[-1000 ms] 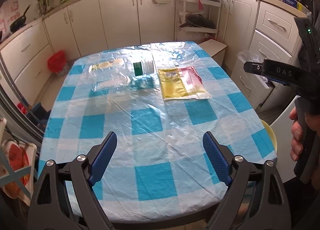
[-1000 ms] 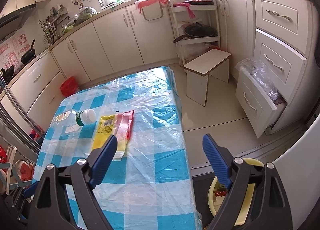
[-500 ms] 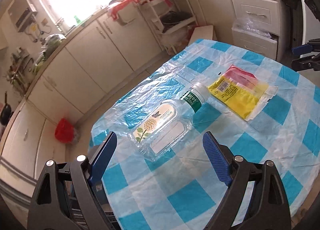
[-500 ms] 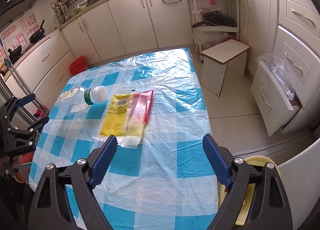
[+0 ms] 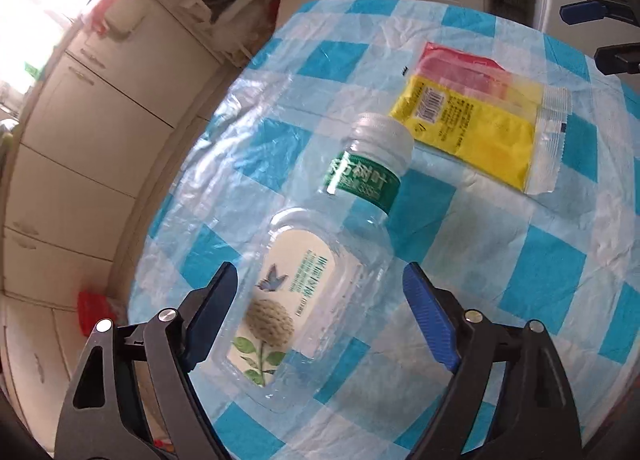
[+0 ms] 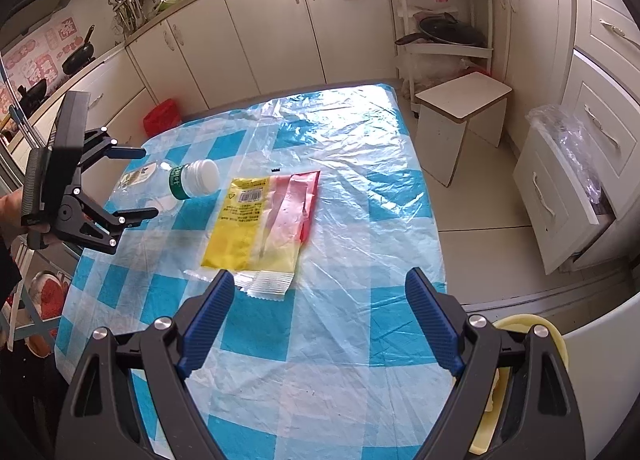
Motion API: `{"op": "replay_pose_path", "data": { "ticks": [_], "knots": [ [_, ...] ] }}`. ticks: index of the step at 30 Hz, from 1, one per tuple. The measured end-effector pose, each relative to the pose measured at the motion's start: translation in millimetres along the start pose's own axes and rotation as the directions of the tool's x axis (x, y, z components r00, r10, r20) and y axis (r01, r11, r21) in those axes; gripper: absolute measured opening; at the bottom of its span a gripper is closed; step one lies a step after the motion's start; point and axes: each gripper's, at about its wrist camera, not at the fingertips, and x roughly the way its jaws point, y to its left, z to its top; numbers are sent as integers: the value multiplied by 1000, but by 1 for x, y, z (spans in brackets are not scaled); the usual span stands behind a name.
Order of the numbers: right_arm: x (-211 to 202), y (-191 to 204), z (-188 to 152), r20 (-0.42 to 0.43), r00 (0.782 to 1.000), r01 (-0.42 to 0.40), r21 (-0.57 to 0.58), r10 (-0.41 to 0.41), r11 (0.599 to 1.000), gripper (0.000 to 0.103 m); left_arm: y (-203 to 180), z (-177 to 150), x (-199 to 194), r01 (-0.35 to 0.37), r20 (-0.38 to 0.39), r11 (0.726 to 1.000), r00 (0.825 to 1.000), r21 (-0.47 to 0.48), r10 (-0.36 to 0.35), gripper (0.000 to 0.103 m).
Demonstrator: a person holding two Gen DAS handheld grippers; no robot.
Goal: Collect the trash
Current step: 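Grasp the clear water bottle with the left tool, then grasp the yellow packet with the right tool while the left tool holds the bottle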
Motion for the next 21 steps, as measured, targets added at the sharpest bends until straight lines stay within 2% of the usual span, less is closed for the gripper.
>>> {"op": "replay_pose_path", "data": {
  "ticks": [3, 4, 8, 11, 13, 15, 18, 21],
  "knots": [
    [7, 2, 2, -16, 1000, -1, -7, 1, 1000, 84, 6, -7, 12, 105, -85, 991, 990, -82, -112, 59],
    [9, 3, 2, -21, 1000, -2, -10, 2, 1000, 84, 7, -10, 15, 114, -105, 987, 986, -115, -126, 53],
    [18, 4, 2, -33, 999, 4, -17, -5, 1000, 84, 3, -27, 7, 96, -91, 963, 988, -251, -122, 53],
    [30, 0, 2, -46, 999, 9, 9, -8, 1000, 84, -12, -44, -3, 31, -79, 937, 995, -347, -62, 53],
    [39, -3, 2, -62, 998, -18, 51, 21, 999, 84, -24, -58, -12, 39, -53, 912, 996, -409, -67, 53],
    [47, -3, 3, -69, 997, -31, 83, 37, 996, 84, -37, -72, -21, 48, -26, 873, 997, -486, -69, 53],
    [55, 4, 6, -54, 998, -9, 80, 13, 997, 84, -51, -95, -31, 63, 13, 799, 998, -598, -69, 53],
    [62, 16, 9, -29, 999, 23, 44, -22, 999, 84, -60, -110, -40, 57, 34, 742, 998, -667, -46, 53]
  ]
}}
